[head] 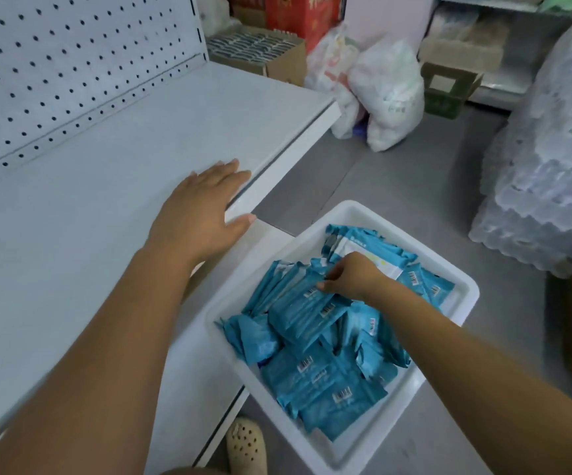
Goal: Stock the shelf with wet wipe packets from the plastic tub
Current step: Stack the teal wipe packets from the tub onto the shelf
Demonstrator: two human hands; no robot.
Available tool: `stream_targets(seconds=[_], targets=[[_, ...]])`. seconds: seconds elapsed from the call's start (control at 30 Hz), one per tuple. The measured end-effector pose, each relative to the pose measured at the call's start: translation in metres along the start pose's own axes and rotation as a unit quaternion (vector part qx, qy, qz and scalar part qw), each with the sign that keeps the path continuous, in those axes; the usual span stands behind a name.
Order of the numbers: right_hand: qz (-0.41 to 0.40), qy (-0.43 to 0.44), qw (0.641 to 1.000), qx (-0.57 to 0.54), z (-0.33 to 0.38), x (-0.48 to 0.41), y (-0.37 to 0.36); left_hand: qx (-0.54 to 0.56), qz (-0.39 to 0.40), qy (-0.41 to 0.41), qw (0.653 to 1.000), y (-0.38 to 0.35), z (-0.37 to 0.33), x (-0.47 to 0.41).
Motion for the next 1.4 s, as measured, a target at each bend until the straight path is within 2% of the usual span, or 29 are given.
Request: stream_targets(seconds=[0.33, 0.47, 0.57, 0.7, 0.83, 0.9, 1.03, 1.1, 1.23, 1.4], targets=[[-0.047, 0.054, 0.979, -0.191, -0.010, 0.003, 0.027, 0.018, -0.003, 0.011, 1.000, 0.005, 0.000, 0.000], [-0.039, 0.128, 0.926, -0.353, -0.011, 0.024, 0.033, 0.055, 0.006, 0.010, 0.998, 0.008, -0.002, 0.004], [-0.055, 0.188, 0.889, -0.414, 0.001, 0.049, 0.043, 0.122, 0.007, 0.030, 0.992, 0.013, -0.007, 0.011], [-0.036, 0.243, 0.845, -0.475, 0.025, 0.080, 0.057, 0.298, -0.013, 0.040, 0.954, 0.019, -0.025, 0.039], [-0.007, 0.310, 0.796, -0.519, 0.070, 0.103, 0.058, 0.385, -0.037, -0.010, 0.922, 0.040, -0.047, 0.066], [0.021, 0.337, 0.771, -0.540, 0.099, 0.108, 0.050, 0.400, -0.041, -0.021, 0.915, 0.053, -0.046, 0.079], [0.089, 0.363, 0.715, -0.591, 0.163, 0.110, 0.031, 0.343, -0.066, -0.020, 0.937, 0.073, -0.026, 0.111], [0.109, 0.364, 0.709, -0.595, 0.197, 0.111, 0.020, 0.324, -0.093, 0.000, 0.942, 0.079, -0.006, 0.127], [0.141, 0.348, 0.719, -0.585, 0.258, 0.107, -0.008, 0.342, -0.198, 0.047, 0.917, 0.089, 0.041, 0.162], [0.204, 0.307, 0.740, -0.563, 0.326, 0.098, -0.048, 0.346, -0.249, 0.115, 0.897, 0.092, 0.090, 0.205]])
Point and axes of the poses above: each hand's wrist, its own x-axis away from the middle knuckle, its own y-axis out of the back of the hand, z = x × y, the point moved 2 cm from there along -x, towards the middle knuckle, and after that the axes turned 15 degrees about z, right-handed, at the moved point
